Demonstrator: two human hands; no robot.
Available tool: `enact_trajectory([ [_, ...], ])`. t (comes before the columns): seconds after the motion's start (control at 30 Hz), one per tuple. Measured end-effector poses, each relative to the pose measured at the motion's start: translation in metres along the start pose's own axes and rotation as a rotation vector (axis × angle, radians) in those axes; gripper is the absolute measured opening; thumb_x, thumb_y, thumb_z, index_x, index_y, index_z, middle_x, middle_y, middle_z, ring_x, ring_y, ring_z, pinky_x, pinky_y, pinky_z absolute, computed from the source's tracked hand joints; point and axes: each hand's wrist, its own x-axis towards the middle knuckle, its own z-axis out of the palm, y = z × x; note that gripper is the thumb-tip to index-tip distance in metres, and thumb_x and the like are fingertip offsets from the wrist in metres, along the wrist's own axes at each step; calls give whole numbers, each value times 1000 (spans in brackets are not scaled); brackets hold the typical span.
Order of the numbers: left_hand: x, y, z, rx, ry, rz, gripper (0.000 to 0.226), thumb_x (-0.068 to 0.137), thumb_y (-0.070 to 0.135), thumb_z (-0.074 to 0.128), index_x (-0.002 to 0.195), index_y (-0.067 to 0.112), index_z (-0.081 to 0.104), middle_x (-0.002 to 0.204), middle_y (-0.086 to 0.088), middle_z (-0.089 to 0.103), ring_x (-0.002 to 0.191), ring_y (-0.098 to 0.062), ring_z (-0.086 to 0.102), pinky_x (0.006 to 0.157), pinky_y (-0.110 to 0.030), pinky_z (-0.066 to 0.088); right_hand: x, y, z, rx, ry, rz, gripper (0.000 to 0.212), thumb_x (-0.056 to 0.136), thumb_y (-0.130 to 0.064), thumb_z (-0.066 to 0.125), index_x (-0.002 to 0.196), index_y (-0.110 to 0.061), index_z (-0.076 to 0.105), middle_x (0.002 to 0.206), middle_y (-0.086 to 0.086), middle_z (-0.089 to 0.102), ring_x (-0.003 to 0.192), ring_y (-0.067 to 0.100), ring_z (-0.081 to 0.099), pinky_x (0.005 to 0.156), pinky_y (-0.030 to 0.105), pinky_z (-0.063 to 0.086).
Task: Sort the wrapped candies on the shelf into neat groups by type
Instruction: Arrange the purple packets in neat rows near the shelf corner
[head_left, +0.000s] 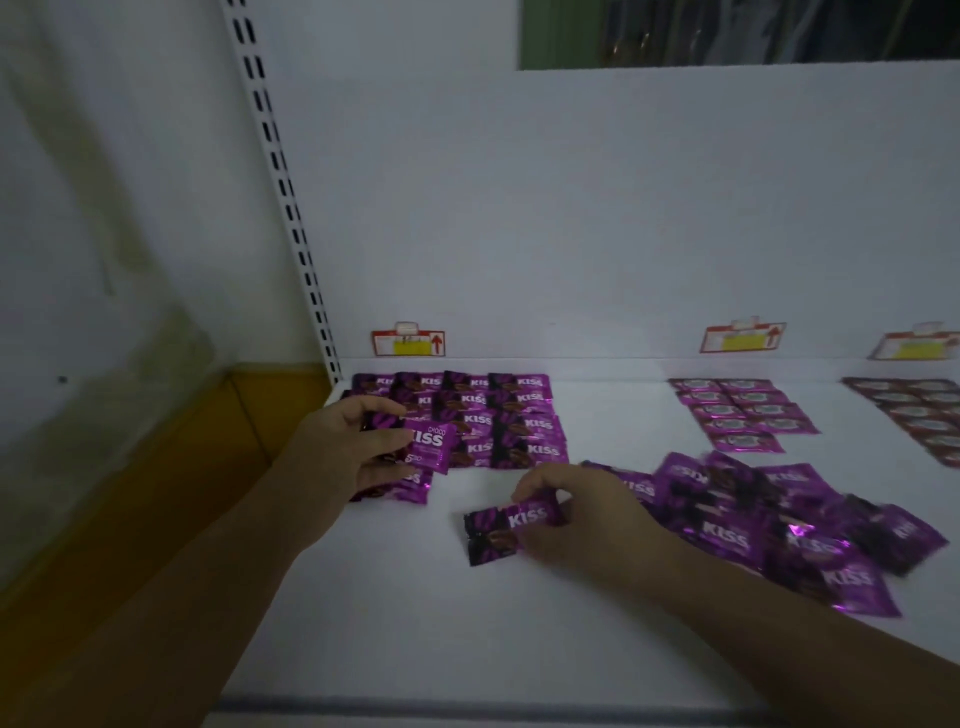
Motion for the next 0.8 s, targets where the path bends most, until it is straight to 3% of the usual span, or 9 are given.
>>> enact_trajectory([
  [0.13,2,-1,-11,-58,41,-21,17,80,-5,52,88,8,59,105,-17,56,85,-30,62,46,-25,55,5,-1,-1,-127,-39,-76,19,71,-25,77,87,-30,69,91,-16,64,81,-3,61,71,10,48],
  [0.27,9,-2,-23,-104,85,-40,16,78,-3,58,88,9,62,107,-13,56,89,-32,61,48,-26,55,6,-1,-6,-197,-143,-103,39,69,-32,79,105,-24,69,104,-18,59,90,-3,58,80,14,51],
  [0.47,12,-1,-33,-63,96,-30,19,83,-7,53,90,9,61,104,-10,55,83,-26,61,47,-25,55,3,-5,-6,-371,-187,-304,26,81,-36,64,105,-29,69,100,-16,64,83,-11,51,76,0,35],
  [0.6,13,-3,-36,10,82,-4,26,82,-13,52,95,9,59,105,-11,56,82,-21,63,48,-22,55,4,-3,-7,-411,-242,-325,36,82,-45,61,113,-27,66,107,-12,64,94,-2,55,83,10,42],
  [0.7,15,-5,-39,-37,72,-15,27,83,-15,50,94,8,58,102,-11,57,82,-21,62,47,-23,55,7,-2,-6,-491,-249,-323,42,80,-51,61,115,-29,65,108,-14,64,93,-3,53,83,8,39],
  [0.8,19,-6,-43,-91,61,-28,26,84,-14,49,93,8,59,100,-11,58,82,-22,63,47,-25,56,16,-5,0,-490,-142,-319,37,80,-51,63,108,-27,69,100,-10,68,90,3,55,84,19,46],
])
